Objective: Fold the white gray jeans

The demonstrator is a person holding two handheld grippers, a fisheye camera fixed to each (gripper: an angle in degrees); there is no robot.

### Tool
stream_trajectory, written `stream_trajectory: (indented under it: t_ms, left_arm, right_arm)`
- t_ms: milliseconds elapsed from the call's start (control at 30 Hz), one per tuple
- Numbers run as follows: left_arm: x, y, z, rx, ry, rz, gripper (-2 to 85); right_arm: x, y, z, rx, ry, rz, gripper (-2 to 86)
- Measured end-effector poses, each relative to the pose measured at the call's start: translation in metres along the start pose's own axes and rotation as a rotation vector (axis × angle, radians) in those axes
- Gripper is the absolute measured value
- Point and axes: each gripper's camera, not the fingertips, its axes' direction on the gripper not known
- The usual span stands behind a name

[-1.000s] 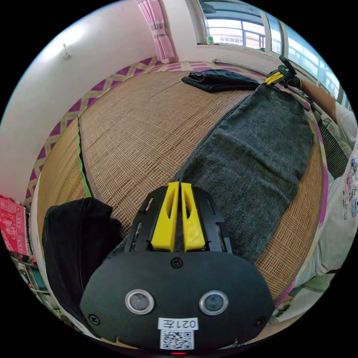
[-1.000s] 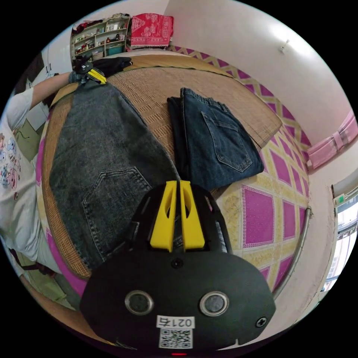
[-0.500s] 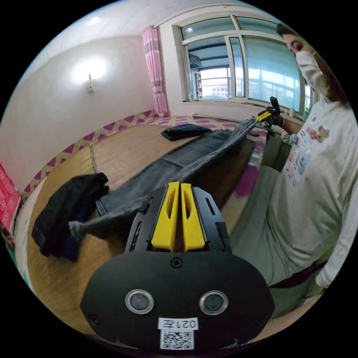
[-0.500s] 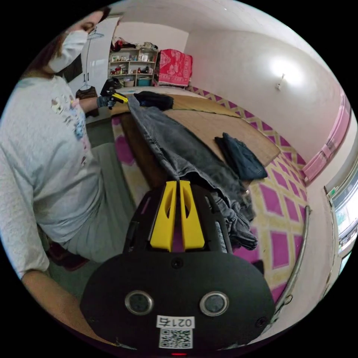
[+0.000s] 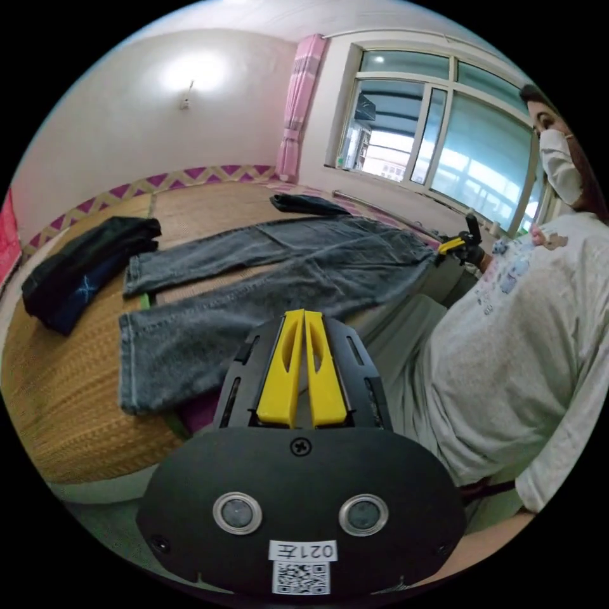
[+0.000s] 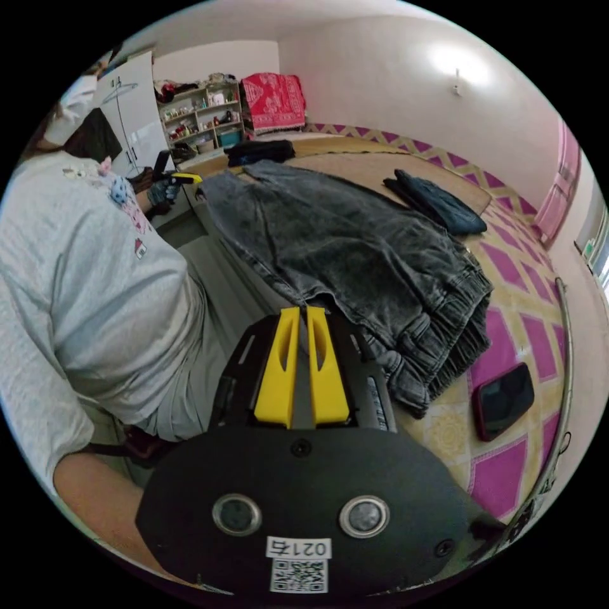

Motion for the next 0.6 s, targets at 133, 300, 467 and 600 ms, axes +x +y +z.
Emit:
stream_trajectory:
  t_ms: [133, 300, 467, 600]
  left_arm:
    - [-0.035, -0.014, 0.007, 0.044, 0.017, -0.133, -1.0]
    - [-0.076, 0.007, 0.042, -0.153, 0.055, -0.336, -1.0]
    - [-0.082, 0.015, 0.036, -0.075, 0.049, -0.387, -0.9]
    - [-0.083, 0.010, 0.031, -0.104, 0.037, -0.395, -0.9]
  right_arm:
    - [0.043, 0.000, -0.004, 0.132, -0.253, 0.016, 0.0]
    - [0.085, 0.031, -0.029, 0.340, -0.237, 0.209, 0.1]
    - [0.111, 0.006, 0.004, 0.196, 0.146, 0.427, 0.9]
    - [0.121, -0.016, 0.053, -0.018, 0.341, 0.466, -0.3]
